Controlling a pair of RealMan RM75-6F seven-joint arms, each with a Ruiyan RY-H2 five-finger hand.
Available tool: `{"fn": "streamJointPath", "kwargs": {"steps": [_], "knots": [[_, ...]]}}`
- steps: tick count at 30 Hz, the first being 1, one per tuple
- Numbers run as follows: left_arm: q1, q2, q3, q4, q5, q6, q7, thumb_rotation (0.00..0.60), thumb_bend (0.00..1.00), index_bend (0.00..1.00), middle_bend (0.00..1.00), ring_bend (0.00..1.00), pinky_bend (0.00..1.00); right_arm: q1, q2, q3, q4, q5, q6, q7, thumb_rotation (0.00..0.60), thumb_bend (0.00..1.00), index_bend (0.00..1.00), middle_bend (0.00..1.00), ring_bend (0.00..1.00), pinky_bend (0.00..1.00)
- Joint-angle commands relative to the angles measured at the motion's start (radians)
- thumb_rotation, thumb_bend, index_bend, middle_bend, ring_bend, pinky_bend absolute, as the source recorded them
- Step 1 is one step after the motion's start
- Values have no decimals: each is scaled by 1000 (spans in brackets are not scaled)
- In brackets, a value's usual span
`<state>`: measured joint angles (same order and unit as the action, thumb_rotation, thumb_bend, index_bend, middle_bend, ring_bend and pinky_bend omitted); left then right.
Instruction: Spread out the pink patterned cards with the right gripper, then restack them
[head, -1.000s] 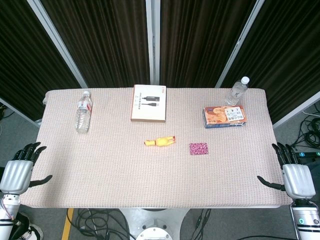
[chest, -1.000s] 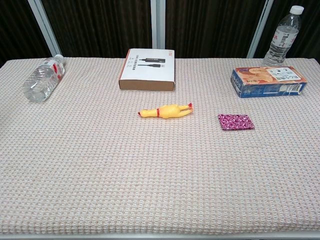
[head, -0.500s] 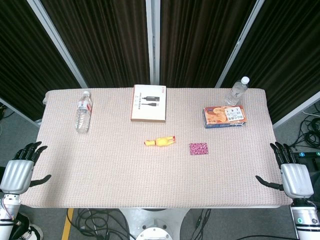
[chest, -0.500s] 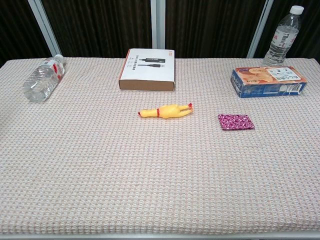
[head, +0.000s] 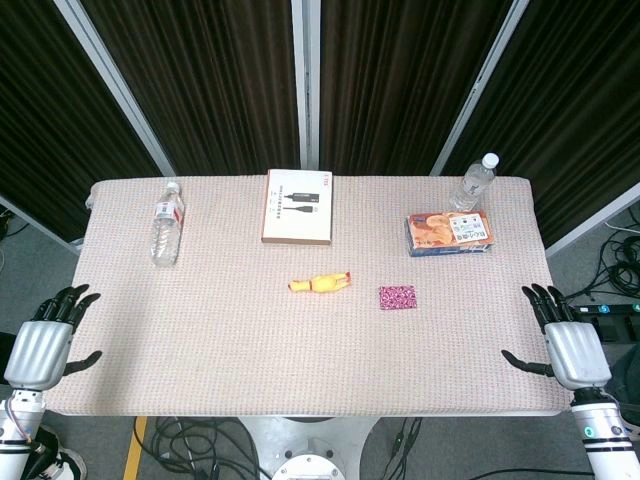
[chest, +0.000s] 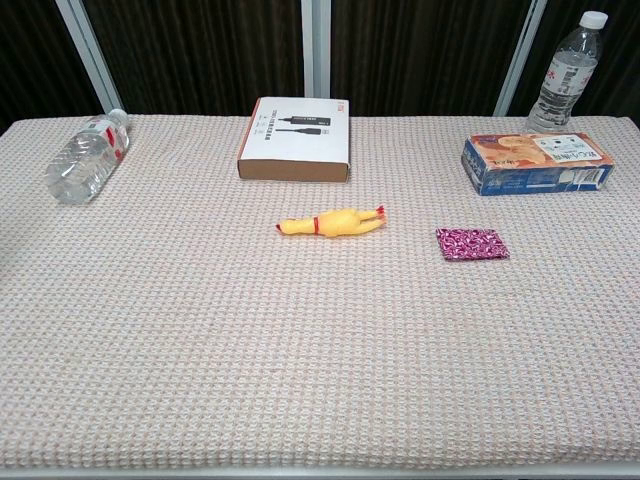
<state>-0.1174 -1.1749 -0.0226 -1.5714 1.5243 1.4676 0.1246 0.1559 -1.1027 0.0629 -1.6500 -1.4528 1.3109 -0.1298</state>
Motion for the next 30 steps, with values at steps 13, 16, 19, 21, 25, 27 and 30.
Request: {"fn": "streamJointPath", "kwargs": {"steps": [13,16,19,21,25,27,30], "knots": [[2,9,-7,-10,-15,0,-3,600,0,227,219,134,241,293,27,76,-71,282,-476,-56,440,293,0,202,212,348],[3,11,-8,-11,-11,6,-4,600,0,227,219,134,241,329,-17,70,-27,300,-491,-110,471,297,0,207,244,424],[4,13,-9,-12,-13,7,-6,600,0,227,219,134,241,357,-57,62,11,312,-478,-185,488,302,1,212,262,456],[4,13,-9,-13,-14,7,-8,600,0,227,219,134,241,371,-88,63,38,319,-449,-237,495,301,18,267,271,457],[5,15,-9,-14,-14,8,-11,600,0,227,219,134,241,401,-137,69,89,363,-426,-323,493,303,97,517,380,490],[5,15,-9,-13,-15,8,-12,600,0,227,219,134,241,425,-148,70,105,405,-440,-367,496,303,114,613,453,509],[6,14,-10,-12,-16,8,-13,600,0,227,219,134,241,454,-159,67,113,460,-460,-418,509,327,130,733,563,629]]}}
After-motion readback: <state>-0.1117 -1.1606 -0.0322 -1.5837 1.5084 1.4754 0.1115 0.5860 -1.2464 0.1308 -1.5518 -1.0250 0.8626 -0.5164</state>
